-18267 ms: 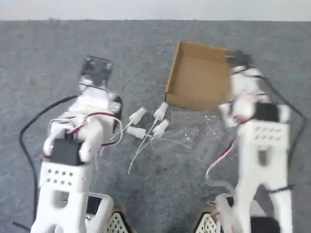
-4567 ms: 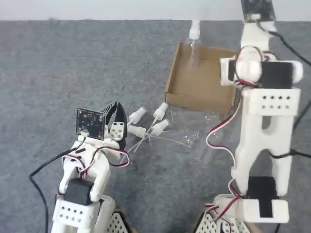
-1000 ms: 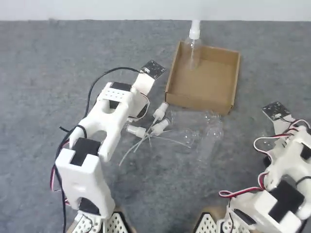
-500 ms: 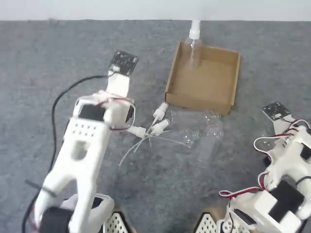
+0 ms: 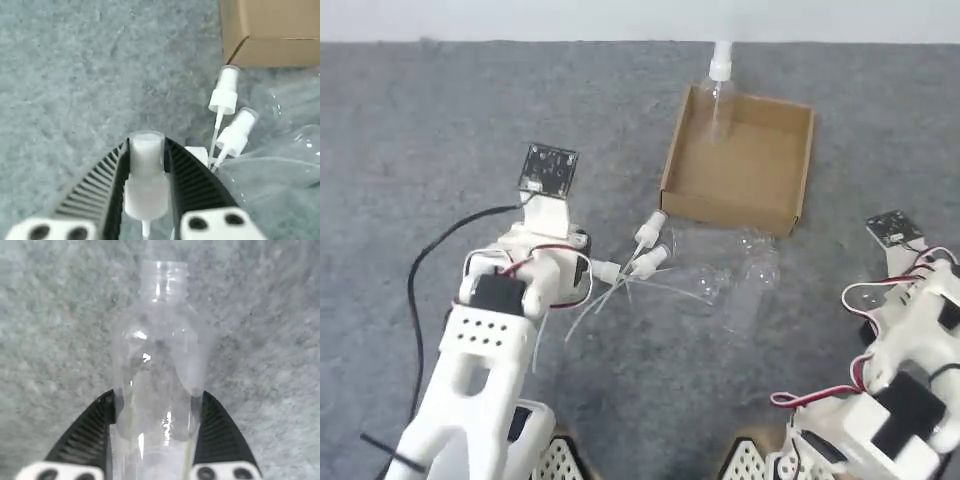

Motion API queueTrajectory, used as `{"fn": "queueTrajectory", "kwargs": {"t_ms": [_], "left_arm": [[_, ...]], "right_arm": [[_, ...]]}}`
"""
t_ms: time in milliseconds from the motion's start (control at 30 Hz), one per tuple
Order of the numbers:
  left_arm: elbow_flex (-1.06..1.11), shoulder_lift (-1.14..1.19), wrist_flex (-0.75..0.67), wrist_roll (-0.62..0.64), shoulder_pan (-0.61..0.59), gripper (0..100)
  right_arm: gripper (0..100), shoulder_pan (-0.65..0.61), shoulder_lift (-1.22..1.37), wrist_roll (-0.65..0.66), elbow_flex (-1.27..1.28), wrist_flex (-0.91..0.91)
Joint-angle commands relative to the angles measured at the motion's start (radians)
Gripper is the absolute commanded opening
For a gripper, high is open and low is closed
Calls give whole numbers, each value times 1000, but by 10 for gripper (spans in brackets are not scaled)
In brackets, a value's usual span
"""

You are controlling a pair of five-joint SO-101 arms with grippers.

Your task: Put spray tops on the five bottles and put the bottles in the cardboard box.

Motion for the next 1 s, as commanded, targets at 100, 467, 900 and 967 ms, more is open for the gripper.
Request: {"fn": "queueTrajectory", "kwargs": {"t_ms": [100,467,900,967], "left_arm": [[25,-71,-55,9,-3,11],[28,-69,-57,12,-3,11],[30,-63,-55,14,-2,11],[30,-63,-55,14,-2,11]], "right_arm": [[28,-7,-38,-114,-3,22],[28,-2,-38,-255,-31,90],[246,-8,-38,-308,-110,124],[246,-13,-38,-310,-160,130]]}}
